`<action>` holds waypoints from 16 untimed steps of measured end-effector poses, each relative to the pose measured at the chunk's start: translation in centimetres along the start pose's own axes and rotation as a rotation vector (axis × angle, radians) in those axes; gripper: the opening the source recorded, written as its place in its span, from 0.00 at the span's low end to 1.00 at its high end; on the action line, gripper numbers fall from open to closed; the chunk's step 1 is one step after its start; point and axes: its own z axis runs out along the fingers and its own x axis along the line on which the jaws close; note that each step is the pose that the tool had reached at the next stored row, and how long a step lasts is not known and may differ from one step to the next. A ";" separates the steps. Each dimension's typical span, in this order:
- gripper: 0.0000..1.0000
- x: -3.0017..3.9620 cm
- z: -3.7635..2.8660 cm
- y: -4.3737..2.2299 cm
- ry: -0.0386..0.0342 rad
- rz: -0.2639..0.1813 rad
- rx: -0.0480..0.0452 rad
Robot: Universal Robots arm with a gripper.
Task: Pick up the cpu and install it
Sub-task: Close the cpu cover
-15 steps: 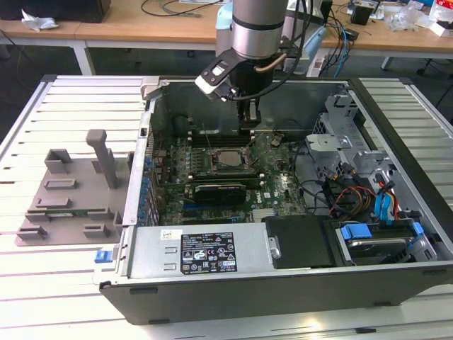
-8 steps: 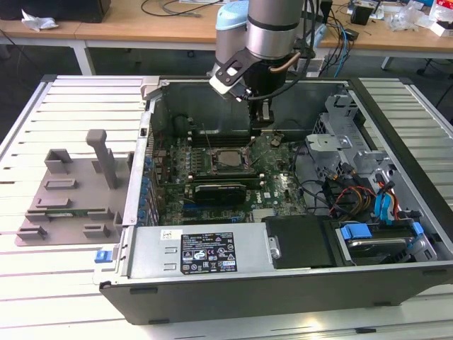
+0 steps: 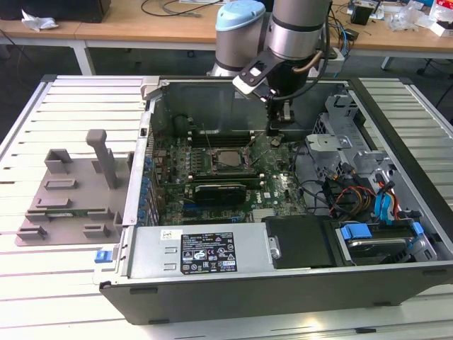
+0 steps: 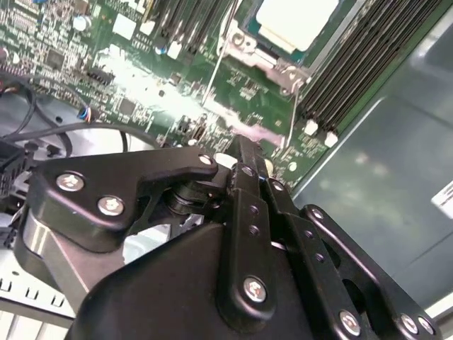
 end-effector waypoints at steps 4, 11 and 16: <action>0.11 -0.02 0.01 1.11 0.0000 0.000 0.0000; 0.11 -0.03 0.05 1.13 -0.0001 0.000 -0.0004; 0.11 -0.02 0.22 1.12 -0.0001 0.000 -0.0024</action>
